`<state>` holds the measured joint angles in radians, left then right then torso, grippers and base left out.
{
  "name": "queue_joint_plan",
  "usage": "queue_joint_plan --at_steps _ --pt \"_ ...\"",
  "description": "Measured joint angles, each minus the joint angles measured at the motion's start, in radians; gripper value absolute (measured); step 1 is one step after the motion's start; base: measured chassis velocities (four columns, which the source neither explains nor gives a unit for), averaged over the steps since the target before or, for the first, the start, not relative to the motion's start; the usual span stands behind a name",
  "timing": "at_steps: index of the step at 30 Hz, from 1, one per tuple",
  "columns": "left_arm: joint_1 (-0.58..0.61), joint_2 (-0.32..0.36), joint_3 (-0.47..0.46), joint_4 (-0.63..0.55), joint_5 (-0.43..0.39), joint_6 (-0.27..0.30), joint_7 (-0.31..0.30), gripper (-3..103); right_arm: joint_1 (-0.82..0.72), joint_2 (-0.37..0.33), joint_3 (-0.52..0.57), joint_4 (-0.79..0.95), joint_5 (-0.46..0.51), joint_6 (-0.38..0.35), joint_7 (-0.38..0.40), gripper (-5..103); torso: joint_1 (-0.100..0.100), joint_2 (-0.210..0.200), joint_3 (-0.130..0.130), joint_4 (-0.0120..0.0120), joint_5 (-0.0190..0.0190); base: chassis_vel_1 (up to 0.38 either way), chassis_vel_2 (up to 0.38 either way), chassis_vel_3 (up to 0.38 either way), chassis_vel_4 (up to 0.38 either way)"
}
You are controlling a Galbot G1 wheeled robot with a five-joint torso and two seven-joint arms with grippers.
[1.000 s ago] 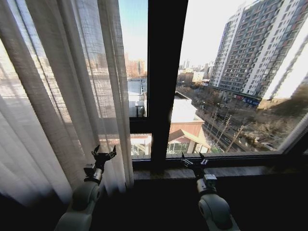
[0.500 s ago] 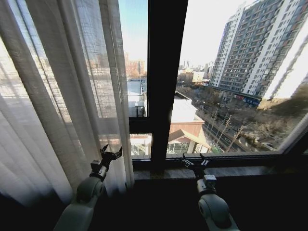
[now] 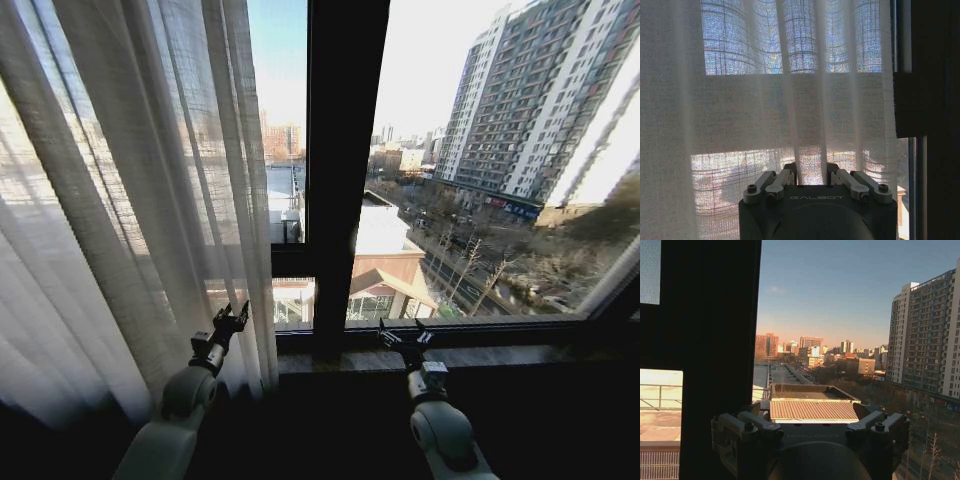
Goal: Open the curtains by pulling them apart, changing their state from closed to fully open.
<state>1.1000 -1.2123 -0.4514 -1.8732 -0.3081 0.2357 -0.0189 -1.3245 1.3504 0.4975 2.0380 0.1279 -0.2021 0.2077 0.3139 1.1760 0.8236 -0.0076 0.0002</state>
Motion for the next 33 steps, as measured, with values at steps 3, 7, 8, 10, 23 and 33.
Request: queue_joint_plan --at_steps 3,7,8,10,23,33 --pt "0.001 0.000 -0.004 0.000 0.000 0.000 0.000 22 0.003 -0.001 -0.005 0.000 -0.005 -0.002 0.002 100 0.000 0.000 0.000 0.0000 0.0000 0.000 0.000 0.000 0.000" --pt "0.004 -0.001 -0.010 -0.007 -0.002 0.000 0.000 2 0.005 -0.001 -0.011 0.000 -0.008 -0.003 0.004 100 0.000 0.000 0.000 0.0000 0.0000 0.000 0.000 0.000 0.000" --pt "0.005 -0.001 -0.012 -0.007 -0.002 -0.001 0.000 2 0.006 -0.001 -0.012 0.000 -0.008 -0.004 0.004 100 0.000 0.000 0.000 0.0000 0.0000 0.000 0.000 0.000 0.000" --pt "0.006 -0.001 -0.013 -0.008 -0.002 -0.001 0.000 1 0.006 -0.001 -0.012 0.000 -0.008 -0.004 0.004 100 0.000 0.000 0.000 0.0000 0.0000 0.000 0.000 0.000 0.000" --pt "0.012 -0.002 -0.017 -0.010 -0.004 -0.002 0.001 0 -0.003 0.001 -0.031 0.014 -0.089 -0.006 -0.013 100 0.000 0.000 0.000 -0.0001 0.0000 0.000 0.000 0.000 0.000" --pt "0.022 -0.001 -0.023 -0.018 -0.004 -0.004 0.002 0 -0.006 0.004 -0.030 0.014 -0.091 -0.005 -0.011 100 0.000 0.000 0.000 -0.0002 0.0001 0.078 0.075 -0.075 -0.066"
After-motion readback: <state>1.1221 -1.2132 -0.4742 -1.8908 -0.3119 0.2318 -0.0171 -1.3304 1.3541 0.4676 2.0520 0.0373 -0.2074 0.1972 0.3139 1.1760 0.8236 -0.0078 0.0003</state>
